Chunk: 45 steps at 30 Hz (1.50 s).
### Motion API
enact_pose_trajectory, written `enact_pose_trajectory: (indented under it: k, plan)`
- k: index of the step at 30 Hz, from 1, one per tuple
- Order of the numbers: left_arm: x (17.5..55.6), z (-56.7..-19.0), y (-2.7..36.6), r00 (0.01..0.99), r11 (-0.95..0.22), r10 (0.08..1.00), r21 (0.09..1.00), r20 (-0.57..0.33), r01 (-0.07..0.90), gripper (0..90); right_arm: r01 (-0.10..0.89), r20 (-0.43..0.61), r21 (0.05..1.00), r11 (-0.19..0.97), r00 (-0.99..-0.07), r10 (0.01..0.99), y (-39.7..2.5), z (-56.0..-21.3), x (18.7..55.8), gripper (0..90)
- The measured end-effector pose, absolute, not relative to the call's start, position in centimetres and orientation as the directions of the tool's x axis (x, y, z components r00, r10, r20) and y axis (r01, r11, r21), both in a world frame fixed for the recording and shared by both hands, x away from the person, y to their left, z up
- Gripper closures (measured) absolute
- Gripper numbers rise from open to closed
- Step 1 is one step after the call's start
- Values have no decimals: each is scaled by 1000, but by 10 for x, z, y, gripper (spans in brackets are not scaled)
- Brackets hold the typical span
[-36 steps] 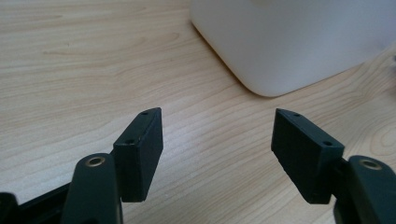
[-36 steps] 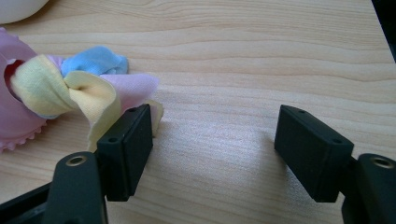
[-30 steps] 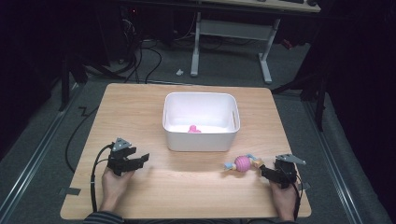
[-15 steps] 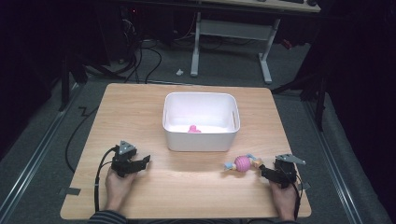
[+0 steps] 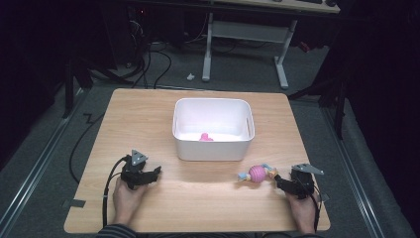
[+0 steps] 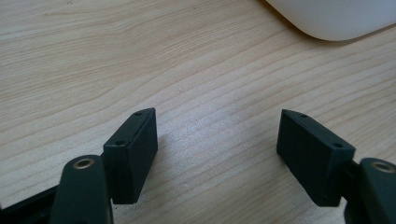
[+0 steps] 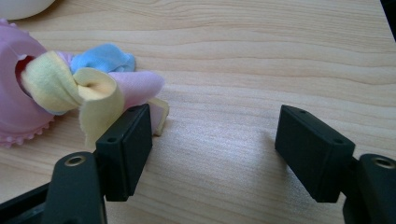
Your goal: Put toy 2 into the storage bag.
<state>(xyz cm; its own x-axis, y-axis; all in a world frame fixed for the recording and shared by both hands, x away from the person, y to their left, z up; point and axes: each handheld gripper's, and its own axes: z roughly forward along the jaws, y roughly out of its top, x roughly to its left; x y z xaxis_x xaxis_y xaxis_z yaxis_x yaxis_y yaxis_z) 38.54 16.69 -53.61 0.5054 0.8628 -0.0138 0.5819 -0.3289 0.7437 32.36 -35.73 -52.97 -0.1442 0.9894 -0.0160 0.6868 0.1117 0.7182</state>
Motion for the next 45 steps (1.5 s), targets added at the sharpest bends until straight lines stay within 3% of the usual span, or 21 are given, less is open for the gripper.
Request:
enact_pose_trajectory:
  k: [8, 16, 21, 29, 45]
  plan:
    - [385, -536, 167, 509, -331, 861, 743, -15, 582, 282, 689, -18, 714, 126, -162, 987, -358, -528, 322, 302]
    - [386, -536, 167, 511, -330, 859, 743, -19, 582, 282, 683, 50, 728, 59, -139, 989, -365, -518, 312, 326]
    - [385, -536, 167, 514, -334, 858, 742, -17, 582, 266, 658, 28, 748, 85, -158, 987, -370, -506, 304, 371]
    - [385, -536, 168, 503, -321, 864, 746, -22, 584, 303, 652, 50, 754, 77, -175, 983, -375, -497, 289, 389]
    - [385, -536, 168, 506, -326, 862, 745, -18, 583, 295, 627, 46, 766, 141, -273, 961, -343, -479, 266, 387]
